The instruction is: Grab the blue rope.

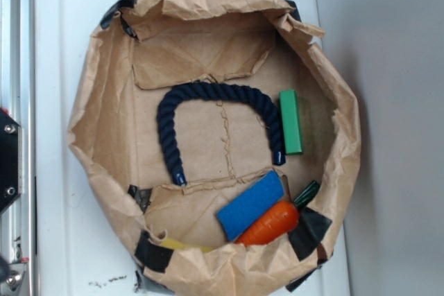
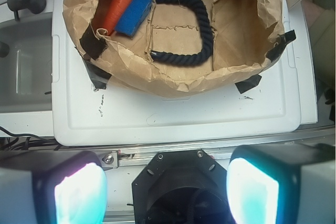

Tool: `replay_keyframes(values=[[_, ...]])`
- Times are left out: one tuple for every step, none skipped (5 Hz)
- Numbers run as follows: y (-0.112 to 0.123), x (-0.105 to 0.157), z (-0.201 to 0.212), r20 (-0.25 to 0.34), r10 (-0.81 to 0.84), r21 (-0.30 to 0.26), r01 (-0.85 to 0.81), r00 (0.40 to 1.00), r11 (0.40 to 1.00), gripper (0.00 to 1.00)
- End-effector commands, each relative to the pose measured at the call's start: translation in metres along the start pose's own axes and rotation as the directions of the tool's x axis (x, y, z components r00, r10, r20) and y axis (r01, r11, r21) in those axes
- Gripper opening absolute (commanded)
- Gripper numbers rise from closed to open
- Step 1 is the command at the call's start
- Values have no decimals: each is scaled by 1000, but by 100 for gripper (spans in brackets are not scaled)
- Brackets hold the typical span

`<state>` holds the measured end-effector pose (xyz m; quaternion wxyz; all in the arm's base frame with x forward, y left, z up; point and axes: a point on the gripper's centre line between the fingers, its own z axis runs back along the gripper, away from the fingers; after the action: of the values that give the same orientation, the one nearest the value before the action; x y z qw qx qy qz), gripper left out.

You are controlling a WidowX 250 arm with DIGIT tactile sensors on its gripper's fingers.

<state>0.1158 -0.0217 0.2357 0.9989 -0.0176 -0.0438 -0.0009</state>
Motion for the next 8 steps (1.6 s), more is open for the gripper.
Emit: replay_keyframes(values=[[0,0,0,0,0,0,0,1000,1000,100],[3,24,0,42,87,17,-88,995,996,100],[7,48,-10,60,106,35,-108,993,993,100],[18,72,-28,58,74,54,-77,996,996,100],[35,91,-34,58,-11,-29,13,998,999,100],[49,110,-44,55,0,-11,1,998,1000,100],[23,110,-34,48,-130,-49,132,990,990,100],[23,110,-34,48,-130,-49,132,990,990,100]])
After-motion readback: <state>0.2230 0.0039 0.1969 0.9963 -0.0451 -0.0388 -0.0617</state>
